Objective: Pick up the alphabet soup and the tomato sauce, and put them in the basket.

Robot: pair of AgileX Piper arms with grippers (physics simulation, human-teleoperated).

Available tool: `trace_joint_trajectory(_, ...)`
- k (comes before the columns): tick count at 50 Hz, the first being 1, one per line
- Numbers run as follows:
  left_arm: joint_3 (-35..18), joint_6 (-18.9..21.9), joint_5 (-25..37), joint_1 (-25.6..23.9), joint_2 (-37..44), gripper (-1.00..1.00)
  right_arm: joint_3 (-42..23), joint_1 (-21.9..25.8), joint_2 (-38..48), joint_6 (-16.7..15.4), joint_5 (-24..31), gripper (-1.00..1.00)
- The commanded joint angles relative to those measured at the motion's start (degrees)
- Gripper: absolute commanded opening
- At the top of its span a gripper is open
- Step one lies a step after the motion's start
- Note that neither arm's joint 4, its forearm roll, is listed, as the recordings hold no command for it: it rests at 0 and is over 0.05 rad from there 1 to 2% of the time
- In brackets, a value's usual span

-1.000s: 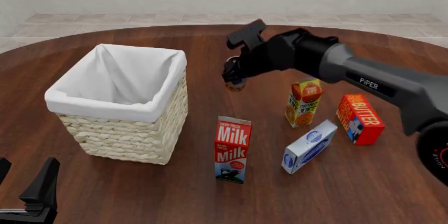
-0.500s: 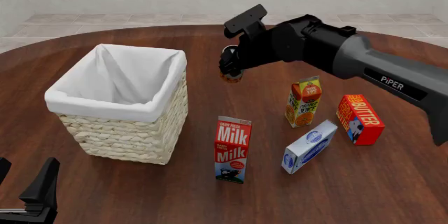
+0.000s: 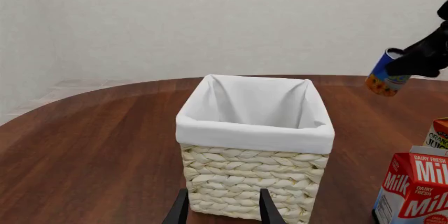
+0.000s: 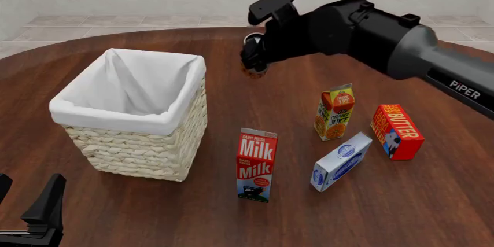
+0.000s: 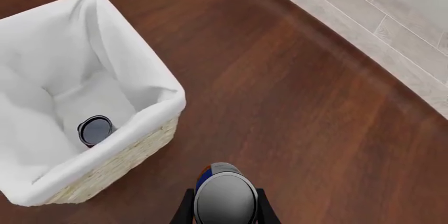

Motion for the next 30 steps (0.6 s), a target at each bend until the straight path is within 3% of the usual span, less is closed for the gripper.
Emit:
trace_joint_trajectory(1,0.0,0.0,0.0,0.0,0.0,1.00,-2.0,0.9,-2.1,0.8,0.9,-1.00)
trace_joint_trajectory(30,0.0,0.0,0.0,0.0,0.0,1.00,-9.1,3.4,-2.8,-1.4,5.0,-1.00)
